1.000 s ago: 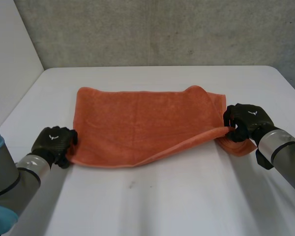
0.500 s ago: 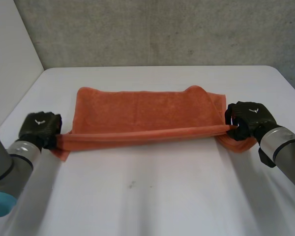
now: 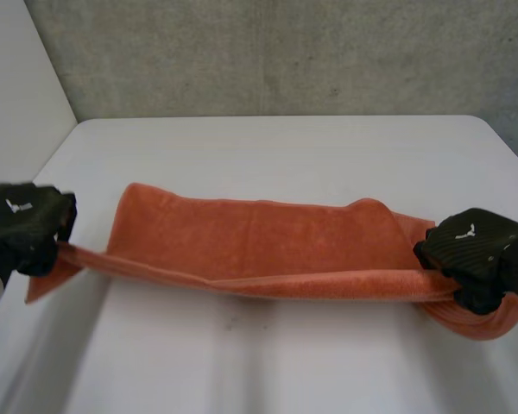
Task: Fold the laundry
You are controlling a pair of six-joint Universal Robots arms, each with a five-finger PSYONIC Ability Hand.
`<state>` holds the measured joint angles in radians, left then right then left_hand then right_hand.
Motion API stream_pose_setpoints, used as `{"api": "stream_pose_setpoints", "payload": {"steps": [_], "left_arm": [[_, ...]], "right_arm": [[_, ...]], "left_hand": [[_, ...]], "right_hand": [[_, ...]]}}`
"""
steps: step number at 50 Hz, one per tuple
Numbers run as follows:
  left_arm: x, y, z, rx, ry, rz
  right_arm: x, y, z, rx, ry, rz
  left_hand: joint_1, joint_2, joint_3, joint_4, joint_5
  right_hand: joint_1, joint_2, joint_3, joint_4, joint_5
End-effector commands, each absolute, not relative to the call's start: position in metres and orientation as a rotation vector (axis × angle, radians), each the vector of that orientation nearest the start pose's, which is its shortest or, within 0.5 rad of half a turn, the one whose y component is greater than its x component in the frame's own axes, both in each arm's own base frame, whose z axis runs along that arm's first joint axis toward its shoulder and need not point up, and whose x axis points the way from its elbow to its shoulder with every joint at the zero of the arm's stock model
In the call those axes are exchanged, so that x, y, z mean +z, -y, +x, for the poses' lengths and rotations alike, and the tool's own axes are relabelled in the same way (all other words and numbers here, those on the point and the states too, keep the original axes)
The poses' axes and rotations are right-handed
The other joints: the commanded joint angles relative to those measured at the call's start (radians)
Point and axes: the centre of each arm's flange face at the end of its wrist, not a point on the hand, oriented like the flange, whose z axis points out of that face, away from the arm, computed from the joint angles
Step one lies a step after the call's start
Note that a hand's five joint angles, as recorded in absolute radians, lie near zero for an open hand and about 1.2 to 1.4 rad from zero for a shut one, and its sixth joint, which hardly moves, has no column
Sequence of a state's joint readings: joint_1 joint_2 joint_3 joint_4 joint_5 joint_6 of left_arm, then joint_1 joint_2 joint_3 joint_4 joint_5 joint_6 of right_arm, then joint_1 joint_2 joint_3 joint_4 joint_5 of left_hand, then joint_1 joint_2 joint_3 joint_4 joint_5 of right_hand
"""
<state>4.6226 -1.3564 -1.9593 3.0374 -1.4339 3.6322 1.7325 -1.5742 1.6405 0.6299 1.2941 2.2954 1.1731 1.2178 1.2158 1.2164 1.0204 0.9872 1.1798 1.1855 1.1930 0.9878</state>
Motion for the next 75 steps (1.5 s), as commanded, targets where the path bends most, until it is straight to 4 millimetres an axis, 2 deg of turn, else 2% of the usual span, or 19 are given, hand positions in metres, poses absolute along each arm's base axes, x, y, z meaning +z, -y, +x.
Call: {"api": "stream_pose_setpoints", "payload": {"steps": [1,6,9,11,14,15,16,17,18,23,25,33,37,46,50,56,60,64,75], "left_arm": [[0.187,0.233,-0.165,-1.542,-2.444,0.903],[0.173,0.268,-0.171,-1.572,-2.419,0.911],[0.189,0.301,-0.179,-1.721,-2.293,0.903],[0.223,0.330,-0.191,-1.923,-2.102,0.883],[0.251,0.345,-0.198,-2.056,-1.961,0.857],[0.281,0.356,-0.204,-2.185,-1.814,0.821],[0.313,0.364,-0.209,-2.312,-1.657,0.774],[0.313,0.364,-0.209,-2.314,-1.655,0.773],[0.341,0.369,-0.212,-2.413,-1.503,0.719],[0.400,0.367,-0.212,-2.627,-1.125,0.571],[0.408,0.364,-0.211,-2.668,-1.065,0.537],[0.345,0.362,-0.205,-2.587,-1.359,0.553],[0.281,0.349,-0.201,-2.449,-1.609,0.625],[0.157,0.313,-0.195,-2.125,-2.042,0.741],[0.137,0.308,-0.195,-2.056,-2.113,0.767],[0.139,0.309,-0.191,-2.046,-2.111,0.747],[0.146,0.312,-0.186,-2.061,-2.093,0.718],[0.148,0.312,-0.183,-2.062,-2.093,0.702],[0.145,0.306,-0.186,-2.054,-2.112,0.719]], "right_arm": [[0.219,0.220,0.195,-1.239,-2.447,-1.586],[0.200,0.261,0.199,-1.325,-2.487,-1.576],[0.213,0.294,0.205,-1.550,-2.471,-1.558],[0.229,0.309,0.215,-1.723,-2.421,-1.528],[0.285,0.336,0.233,-2.152,-2.237,-1.365],[0.315,0.343,0.241,-2.355,-2.101,-1.255],[0.316,0.343,0.241,-2.357,-2.099,-1.254],[0.343,0.349,0.247,-2.536,-1.946,-1.144],[0.369,0.352,0.248,-2.685,-1.793,-1.034],[0.434,0.331,0.238,-2.996,-1.401,-0.789],[0.434,0.324,0.236,-2.997,-1.403,-0.792],[0.349,0.318,0.234,-2.633,-1.832,-0.995],[0.289,0.309,0.232,-2.375,-2.038,-1.092],[0.181,0.295,0.240,-1.930,-2.172,-1.275],[0.140,0.291,0.240,-1.760,-2.239,-1.302],[0.132,0.293,0.230,-1.717,-2.289,-1.257],[0.136,0.301,0.209,-1.732,-2.353,-1.170],[0.153,0.300,0.201,-1.747,-2.323,-0.984],[0.159,0.314,0.176,-1.733,-2.297,-0.848]], "left_hand": [[0.223,0.178,0.180,0.180,0.201],[0.223,0.178,0.180,0.180,0.201],[0.223,0.178,0.180,0.180,0.201],[0.223,0.178,0.180,0.180,0.201],[0.223,0.178,0.180,0.180,0.201],[0.223,0.178,0.180,0.180,0.201],[0.223,0.178,0.180,0.180,0.201],[0.223,0.178,0.180,0.180,0.201],[0.223,0.178,0.180,0.180,0.201],[0.223,0.178,0.180,0.180,0.201],[0.223,0.178,0.180,0.180,0.201],[0.223,0.178,0.180,0.180,0.201],[0.223,0.178,0.180,0.180,0.201],[0.223,0.178,0.180,0.180,0.201],[0.223,0.178,0.180,0.180,0.201],[0.223,0.178,0.180,0.180,0.201],[0.223,0.178,0.180,0.180,0.201],[0.223,0.178,0.180,0.180,0.201],[0.223,0.178,0.180,0.180,0.201]], "right_hand": [[0.409,0.216,0.211,0.203,0.234],[0.409,0.216,0.211,0.203,0.234],[0.409,0.216,0.211,0.203,0.234],[0.409,0.216,0.211,0.203,0.234],[0.409,0.216,0.211,0.203,0.234],[0.409,0.216,0.211,0.203,0.234],[0.409,0.216,0.211,0.203,0.234],[0.409,0.216,0.211,0.203,0.234],[0.409,0.216,0.211,0.203,0.234],[0.409,0.216,0.211,0.203,0.234],[0.409,0.216,0.211,0.203,0.234],[0.409,0.216,0.211,0.203,0.234],[0.409,0.216,0.211,0.203,0.234],[0.409,0.216,0.211,0.203,0.234],[0.409,0.216,0.211,0.203,0.234],[0.409,0.216,0.211,0.203,0.234],[-0.117,-0.309,-0.315,-0.322,-0.292],[-0.259,-0.451,-0.457,-0.465,-0.434],[-0.277,-0.470,-0.475,-0.483,-0.452]]}}
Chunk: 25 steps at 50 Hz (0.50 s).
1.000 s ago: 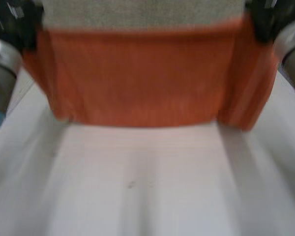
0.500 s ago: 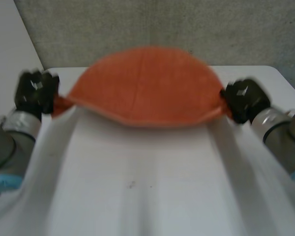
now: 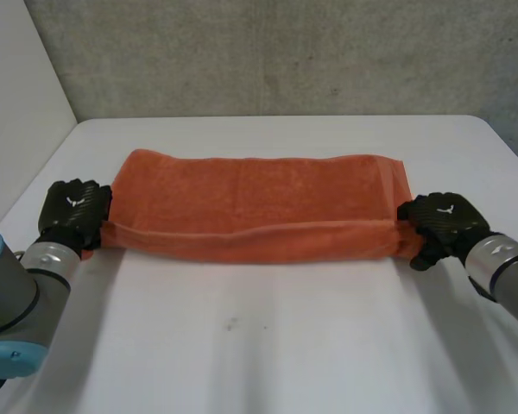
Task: Fold the laundry
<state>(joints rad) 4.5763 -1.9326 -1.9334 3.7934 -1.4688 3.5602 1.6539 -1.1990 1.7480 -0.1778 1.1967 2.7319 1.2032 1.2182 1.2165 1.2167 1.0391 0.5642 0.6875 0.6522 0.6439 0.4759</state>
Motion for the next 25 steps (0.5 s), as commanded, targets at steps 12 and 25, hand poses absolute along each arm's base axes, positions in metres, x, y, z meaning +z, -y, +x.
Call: {"api": "stream_pose_setpoints", "payload": {"steps": [12,25], "left_arm": [[0.143,0.304,-0.186,-2.036,-2.132,0.725],[0.143,0.303,-0.188,-2.038,-2.132,0.731]], "right_arm": [[0.162,0.322,0.161,-1.802,-2.342,-0.917],[0.168,0.325,0.159,-1.805,-2.349,-0.896]], "left_hand": [[0.193,0.178,0.180,0.180,0.183],[0.193,0.178,0.180,0.180,0.183]], "right_hand": [[0.454,0.331,0.366,0.375,0.368],[0.085,-0.039,-0.003,0.005,-0.002]]}}
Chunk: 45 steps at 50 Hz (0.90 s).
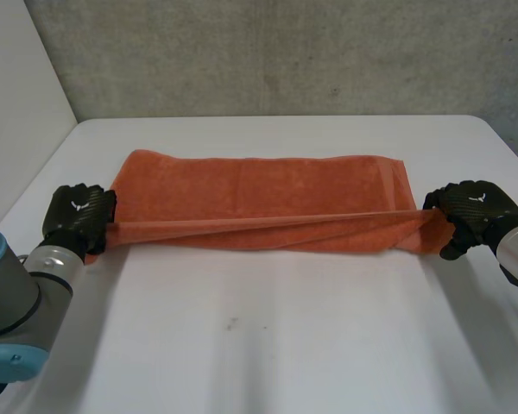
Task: Fold the laundry
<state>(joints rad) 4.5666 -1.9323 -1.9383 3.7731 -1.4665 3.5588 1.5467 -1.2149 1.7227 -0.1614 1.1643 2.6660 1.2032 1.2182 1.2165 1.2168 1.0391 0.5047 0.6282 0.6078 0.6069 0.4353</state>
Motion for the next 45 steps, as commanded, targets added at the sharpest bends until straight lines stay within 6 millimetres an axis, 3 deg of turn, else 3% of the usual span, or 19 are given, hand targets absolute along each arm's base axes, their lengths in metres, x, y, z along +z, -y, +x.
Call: {"api": "stream_pose_setpoints", "payload": {"steps": [1,5,6,7,8,10,11,12,13,31,45], "left_arm": [[0.143,0.303,-0.188,-2.038,-2.132,0.731],[0.143,0.303,-0.188,-2.038,-2.132,0.731],[0.143,0.304,-0.187,-2.036,-2.132,0.727],[0.143,0.304,-0.187,-2.036,-2.132,0.727],[0.144,0.304,-0.187,-2.040,-2.129,0.726],[0.144,0.305,-0.186,-2.039,-2.128,0.725],[0.144,0.305,-0.186,-2.036,-2.130,0.723],[0.144,0.305,-0.186,-2.036,-2.130,0.723],[0.144,0.305,-0.185,-2.037,-2.128,0.721],[0.144,0.303,-0.187,-2.030,-2.140,0.733],[0.148,0.310,-0.185,-2.039,-2.125,0.716]], "right_arm": [[0.168,0.326,0.159,-1.808,-2.348,-0.889],[0.172,0.328,0.156,-1.827,-2.350,-0.877],[0.176,0.330,0.151,-1.847,-2.360,-0.847],[0.176,0.330,0.151,-1.847,-2.360,-0.847],[0.183,0.332,0.146,-1.877,-2.364,-0.809],[0.190,0.334,0.142,-1.908,-2.359,-0.782],[0.195,0.334,0.140,-1.917,-2.358,-0.766],[0.195,0.334,0.140,-1.917,-2.358,-0.766],[0.196,0.333,0.140,-1.905,-2.366,-0.761],[0.189,0.322,0.138,-1.767,-2.432,-0.716],[0.159,0.282,0.150,-1.471,-2.452,-0.744]], "left_hand": [[0.193,0.178,0.180,0.180,0.183],[0.193,0.178,0.180,0.180,0.183],[0.193,0.178,0.180,0.180,0.183],[0.193,0.178,0.180,0.180,0.183],[0.193,0.178,0.180,0.180,0.183],[0.193,0.178,0.180,0.180,0.183],[0.193,0.178,0.180,0.180,0.183],[0.193,0.178,0.180,0.180,0.183],[0.193,0.178,0.180,0.180,0.183],[0.193,0.178,0.180,0.180,0.183],[0.193,0.178,0.180,0.180,0.183]], "right_hand": [[0.135,0.012,0.032,0.033,0.030],[0.155,0.032,0.052,0.053,0.050],[0.359,0.236,0.256,0.257,0.254],[0.361,0.238,0.258,0.259,0.256],[0.576,0.453,0.473,0.474,0.471],[0.499,0.376,0.396,0.397,0.394],[0.255,0.132,0.152,0.153,0.150],[0.253,0.129,0.150,0.150,0.148],[0.020,-0.103,-0.083,-0.082,-0.085],[0.018,-0.106,-0.085,-0.084,-0.087],[0.041,-0.082,-0.062,-0.061,-0.064]]}}
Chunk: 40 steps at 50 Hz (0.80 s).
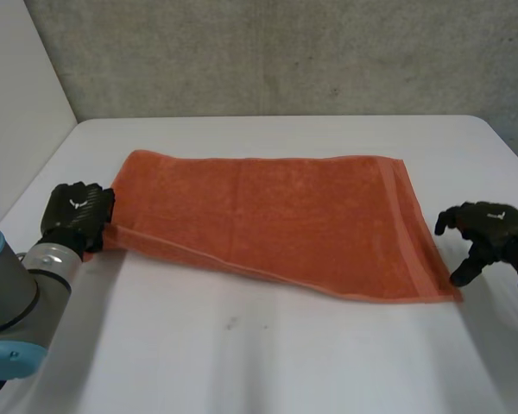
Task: Fold the laundry
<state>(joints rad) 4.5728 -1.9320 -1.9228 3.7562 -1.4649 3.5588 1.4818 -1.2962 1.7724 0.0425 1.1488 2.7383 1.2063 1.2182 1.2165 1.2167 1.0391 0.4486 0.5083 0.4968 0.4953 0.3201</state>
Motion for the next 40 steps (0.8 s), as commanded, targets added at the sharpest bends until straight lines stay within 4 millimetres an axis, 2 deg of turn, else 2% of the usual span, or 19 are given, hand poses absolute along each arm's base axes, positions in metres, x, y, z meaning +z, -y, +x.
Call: {"api": "stream_pose_setpoints", "payload": {"steps": [1,10,18,23,40], "left_arm": [[0.149,0.311,-0.185,-2.042,-2.121,0.716],[0.150,0.312,-0.185,-2.049,-2.116,0.713],[0.151,0.317,-0.186,-2.059,-2.106,0.712],[0.153,0.320,-0.186,-2.068,-2.096,0.710],[0.154,0.320,-0.187,-2.073,-2.093,0.712]], "right_arm": [[0.157,0.281,0.151,-1.484,-2.431,-0.753],[0.148,0.288,0.150,-1.629,-2.368,-0.890],[0.135,0.290,0.150,-1.617,-2.380,-1.029],[0.127,0.291,0.150,-1.584,-2.392,-1.036],[0.119,0.299,0.151,-1.610,-2.384,-1.049]], "left_hand": [[0.190,0.178,0.180,0.180,0.183],[0.190,0.178,0.180,0.180,0.183],[0.190,0.178,0.180,0.180,0.183],[0.190,0.178,0.180,0.180,0.183],[0.190,0.178,0.180,0.180,0.183]], "right_hand": [[0.109,0.049,0.061,0.062,0.063],[0.191,0.132,0.143,0.145,0.145],[0.215,0.155,0.167,0.168,0.169],[0.259,0.199,0.211,0.212,0.213],[0.320,0.261,0.272,0.274,0.274]]}}
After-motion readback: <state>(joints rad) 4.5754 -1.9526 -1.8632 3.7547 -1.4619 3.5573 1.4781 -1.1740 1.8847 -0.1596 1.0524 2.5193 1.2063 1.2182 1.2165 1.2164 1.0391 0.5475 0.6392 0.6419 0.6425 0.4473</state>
